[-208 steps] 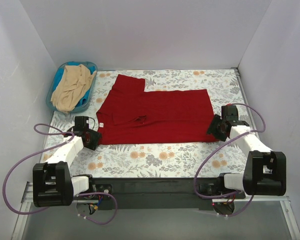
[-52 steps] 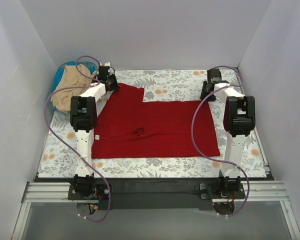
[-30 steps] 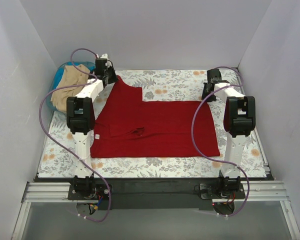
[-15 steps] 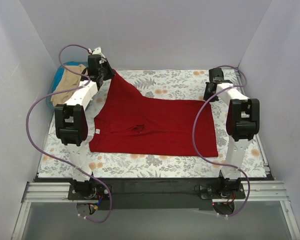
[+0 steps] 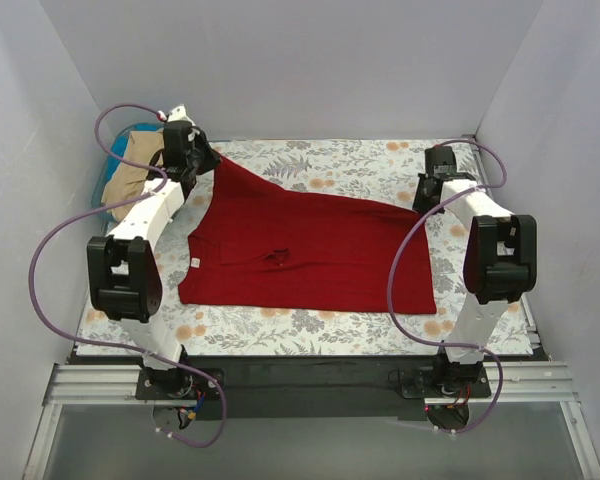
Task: Fold and stack the t-shirts
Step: Fold the tshirt
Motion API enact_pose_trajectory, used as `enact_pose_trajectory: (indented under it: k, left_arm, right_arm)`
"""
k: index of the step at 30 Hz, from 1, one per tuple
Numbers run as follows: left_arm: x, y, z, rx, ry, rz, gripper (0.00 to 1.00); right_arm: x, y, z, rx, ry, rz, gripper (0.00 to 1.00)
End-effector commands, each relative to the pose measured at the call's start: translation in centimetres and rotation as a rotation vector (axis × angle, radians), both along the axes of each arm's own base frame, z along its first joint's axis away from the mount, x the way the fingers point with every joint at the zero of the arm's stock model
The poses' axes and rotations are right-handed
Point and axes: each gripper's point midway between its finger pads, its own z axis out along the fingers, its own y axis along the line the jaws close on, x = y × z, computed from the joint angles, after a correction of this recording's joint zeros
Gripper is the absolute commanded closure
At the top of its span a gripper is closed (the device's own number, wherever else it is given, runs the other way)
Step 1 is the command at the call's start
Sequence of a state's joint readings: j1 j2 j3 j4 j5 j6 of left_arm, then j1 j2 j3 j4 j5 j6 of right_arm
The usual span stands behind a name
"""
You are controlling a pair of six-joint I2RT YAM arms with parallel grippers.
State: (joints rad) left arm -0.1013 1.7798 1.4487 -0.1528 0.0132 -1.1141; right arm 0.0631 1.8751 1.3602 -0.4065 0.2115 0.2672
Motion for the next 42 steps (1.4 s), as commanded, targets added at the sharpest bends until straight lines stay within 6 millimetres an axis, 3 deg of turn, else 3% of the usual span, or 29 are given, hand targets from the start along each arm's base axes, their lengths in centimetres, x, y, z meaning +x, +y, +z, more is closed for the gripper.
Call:
enact_pose_trajectory:
  k: [1, 11, 18, 29, 42]
  left_arm:
    - [-2.3, 1.1, 3.0, -0.031, -0.037, 0.077, 1.0]
    - [-8.0, 2.4, 0.1, -0.086, 0.06, 0.185, 1.0]
    - [-11.3, 3.2, -0.4, -0.087, 0.077, 0.223, 1.0]
    - [-15.0, 4.6, -2.2, -0.068, 0.116, 0.284, 1.0]
    - [-18.6, 5.9, -4.7, -0.056, 0.177, 0.362, 1.0]
  right_arm:
    - [0.1, -1.0, 2.5, -0.005, -0.084, -0.051, 0.99]
    - [-3.4, -1.5, 2.7, 0.008, -0.097, -0.075, 0.99]
    - [-5.6, -1.4, 2.2, 0.029, -0.096, -0.079, 0.99]
    - [-8.1, -1.4, 1.2, 0.038, -0.09, -0.084, 0.99]
    - [-9.6, -1.3, 0.7, 0.043, -0.09, -0.084, 0.99]
